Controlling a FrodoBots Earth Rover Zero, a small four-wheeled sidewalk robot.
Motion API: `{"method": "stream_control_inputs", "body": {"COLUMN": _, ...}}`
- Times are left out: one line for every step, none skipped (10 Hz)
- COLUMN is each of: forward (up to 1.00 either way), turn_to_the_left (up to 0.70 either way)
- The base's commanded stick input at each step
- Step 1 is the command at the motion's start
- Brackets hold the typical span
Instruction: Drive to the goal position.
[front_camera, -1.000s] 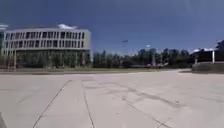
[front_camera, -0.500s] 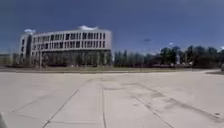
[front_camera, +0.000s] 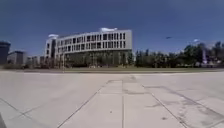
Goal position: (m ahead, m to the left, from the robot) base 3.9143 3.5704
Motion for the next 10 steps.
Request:
{"method": "stream_control_inputs", "body": {"forward": 0.7, "turn_to_the_left": 0.35}}
{"method": "stream_control_inputs", "body": {"forward": 0.7, "turn_to_the_left": 0.35}}
{"method": "stream_control_inputs", "body": {"forward": 0.7, "turn_to_the_left": 0.35}}
{"method": "stream_control_inputs", "body": {"forward": 0.7, "turn_to_the_left": 0.35}}
{"method": "stream_control_inputs", "body": {"forward": 0.7, "turn_to_the_left": 0.35}}
{"method": "stream_control_inputs", "body": {"forward": 0.7, "turn_to_the_left": 0.35}}
{"method": "stream_control_inputs", "body": {"forward": 0.7, "turn_to_the_left": 0.35}}
{"method": "stream_control_inputs", "body": {"forward": 0.7, "turn_to_the_left": 0.35}}
{"method": "stream_control_inputs", "body": {"forward": 0.7, "turn_to_the_left": 0.35}}
{"method": "stream_control_inputs", "body": {"forward": 0.7, "turn_to_the_left": 0.35}}
